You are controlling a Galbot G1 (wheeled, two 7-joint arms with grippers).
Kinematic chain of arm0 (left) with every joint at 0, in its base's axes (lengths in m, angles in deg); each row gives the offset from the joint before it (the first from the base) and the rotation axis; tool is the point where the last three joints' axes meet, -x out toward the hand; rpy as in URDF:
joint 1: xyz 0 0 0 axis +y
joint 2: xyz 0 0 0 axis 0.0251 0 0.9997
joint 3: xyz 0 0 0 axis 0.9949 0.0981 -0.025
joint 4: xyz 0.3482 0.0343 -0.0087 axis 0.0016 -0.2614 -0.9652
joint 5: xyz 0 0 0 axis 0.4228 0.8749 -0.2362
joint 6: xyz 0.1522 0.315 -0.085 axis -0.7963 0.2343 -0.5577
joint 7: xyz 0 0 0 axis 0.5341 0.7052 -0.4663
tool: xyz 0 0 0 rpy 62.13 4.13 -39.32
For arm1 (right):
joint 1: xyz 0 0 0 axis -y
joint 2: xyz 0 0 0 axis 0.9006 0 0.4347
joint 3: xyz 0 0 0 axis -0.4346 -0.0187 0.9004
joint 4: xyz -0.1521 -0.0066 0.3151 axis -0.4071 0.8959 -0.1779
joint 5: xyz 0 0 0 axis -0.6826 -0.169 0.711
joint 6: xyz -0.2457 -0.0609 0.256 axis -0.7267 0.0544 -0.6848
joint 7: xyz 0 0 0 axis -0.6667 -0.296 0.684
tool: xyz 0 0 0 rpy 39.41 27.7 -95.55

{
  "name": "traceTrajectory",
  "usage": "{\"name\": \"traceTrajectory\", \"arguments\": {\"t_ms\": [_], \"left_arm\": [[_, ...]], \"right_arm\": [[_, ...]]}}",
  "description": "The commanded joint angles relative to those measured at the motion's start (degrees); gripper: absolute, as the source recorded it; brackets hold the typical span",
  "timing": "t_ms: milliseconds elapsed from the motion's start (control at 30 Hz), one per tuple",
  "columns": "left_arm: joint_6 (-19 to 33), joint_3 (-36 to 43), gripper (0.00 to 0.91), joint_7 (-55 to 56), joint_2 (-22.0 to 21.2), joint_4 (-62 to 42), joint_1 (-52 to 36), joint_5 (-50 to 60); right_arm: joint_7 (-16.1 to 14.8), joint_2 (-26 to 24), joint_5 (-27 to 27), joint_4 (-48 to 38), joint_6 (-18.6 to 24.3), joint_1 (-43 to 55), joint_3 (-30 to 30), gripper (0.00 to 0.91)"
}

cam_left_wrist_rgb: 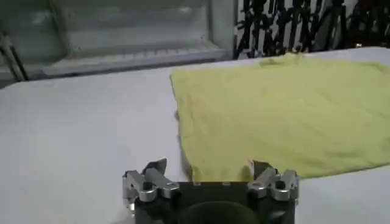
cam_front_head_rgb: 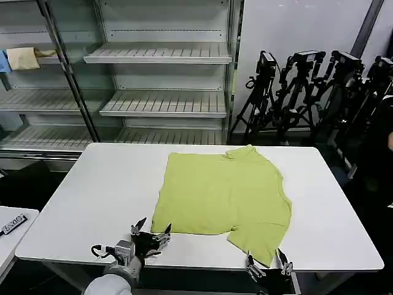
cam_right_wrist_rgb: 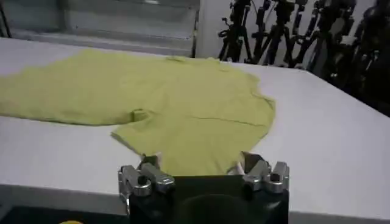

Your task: Fold and organize the clothes.

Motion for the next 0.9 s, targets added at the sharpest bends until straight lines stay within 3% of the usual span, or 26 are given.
{"name": "traceTrajectory", "arguments": {"t_ms": [33, 500, 900], "left_arm": [[-1.28, 1.30, 0.020, 0.67, -0.02, -4.16, -1.37, -2.98], [-1.22, 0.79, 0.010, 0.02, -0.41, -2.04, 0.26, -5.85], [-1.08, -2.91, 0.010, 0.13, 0.81, 8.38, 6.53, -6.19]], "right_arm": [[0.13, 0.16, 1.40, -0.74, -0.46, -0.19, -0.51, 0.000], [0.08, 0.03, 3.01, 0.89, 0.09, -1.14, -0.82, 0.000], [-0.21, -0.80, 1.90, 10.32, 1.11, -6.54, -0.34, 0.000]]}}
